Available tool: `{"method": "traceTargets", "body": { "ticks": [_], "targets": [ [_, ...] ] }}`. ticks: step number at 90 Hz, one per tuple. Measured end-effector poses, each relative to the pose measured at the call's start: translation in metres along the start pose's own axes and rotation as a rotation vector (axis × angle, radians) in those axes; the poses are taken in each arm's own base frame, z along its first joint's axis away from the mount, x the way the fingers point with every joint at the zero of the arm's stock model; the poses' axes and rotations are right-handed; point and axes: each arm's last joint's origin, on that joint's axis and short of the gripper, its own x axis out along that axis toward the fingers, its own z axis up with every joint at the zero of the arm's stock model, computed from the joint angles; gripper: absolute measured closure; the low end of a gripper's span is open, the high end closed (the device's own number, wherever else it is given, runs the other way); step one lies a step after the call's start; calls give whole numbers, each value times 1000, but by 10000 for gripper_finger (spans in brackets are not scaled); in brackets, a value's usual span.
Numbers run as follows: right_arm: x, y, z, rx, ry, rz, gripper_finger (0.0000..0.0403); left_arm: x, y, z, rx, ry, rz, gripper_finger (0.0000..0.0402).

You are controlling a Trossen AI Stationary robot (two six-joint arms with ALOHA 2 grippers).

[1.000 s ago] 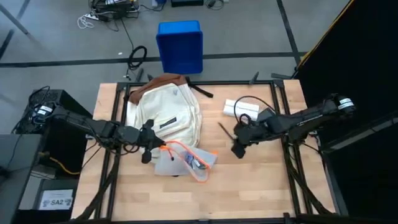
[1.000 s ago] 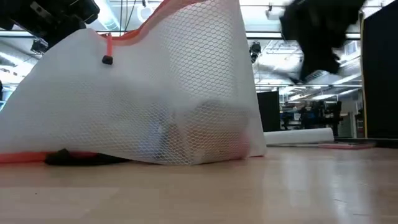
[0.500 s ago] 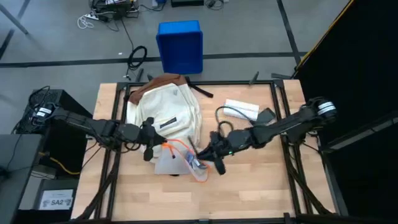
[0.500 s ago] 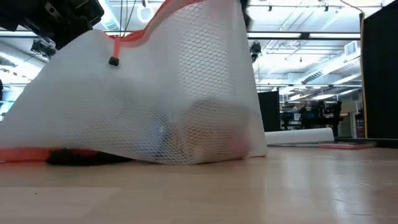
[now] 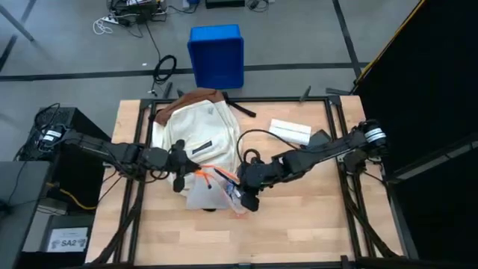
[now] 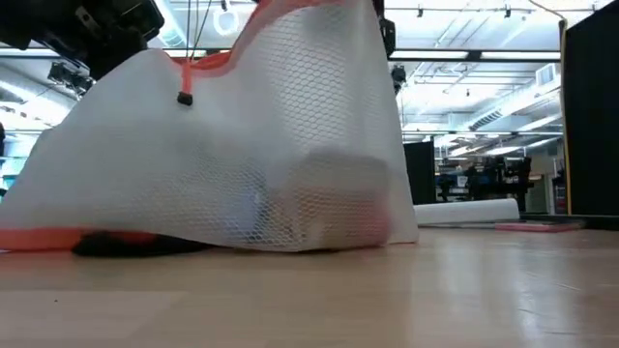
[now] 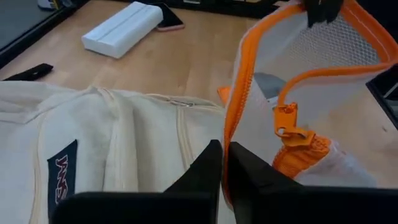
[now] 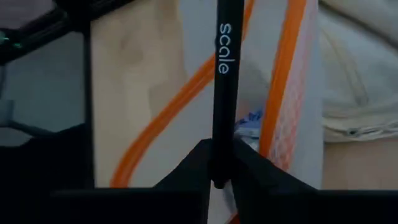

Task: Unpack backpack
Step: Put the black pen into the zip bag, then put the white medicine organizer into the zip bag

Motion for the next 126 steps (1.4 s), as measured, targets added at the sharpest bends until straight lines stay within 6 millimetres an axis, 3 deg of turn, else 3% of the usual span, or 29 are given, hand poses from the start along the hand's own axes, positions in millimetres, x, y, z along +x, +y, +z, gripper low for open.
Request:
{"method": "traceTargets", "body": {
  "ticks": [37, 48, 61, 70, 76, 87, 101, 126],
  "targets": [
    [-13, -15, -4, 78, 143, -18, 258, 0, 1, -4, -11, 44, 9, 402],
    [-37, -21, 4, 46, 144, -23, 246, 0, 1, -5, -10, 49, 11, 402],
    [-82, -28, 23, -32, 50, -95, 253, 0, 1, -5, -10, 49, 11, 402],
    [-108, -35, 27, -101, -38, -238, 262, 0, 1, -4, -10, 44, 11, 402],
    [-115, -43, 22, -151, -46, -390, 268, 0, 1, -4, 3, 41, 10, 402],
    [-107, -65, 2, -234, 117, -623, 271, 0, 3, -3, 3, 37, 11, 402],
    [-79, -95, -31, -193, 285, -739, 258, 0, 3, -4, 3, 46, 9, 402],
    [-36, -142, -92, -164, 426, -839, 163, 0, 4, -6, 5, 69, 14, 402]
  ]
}}
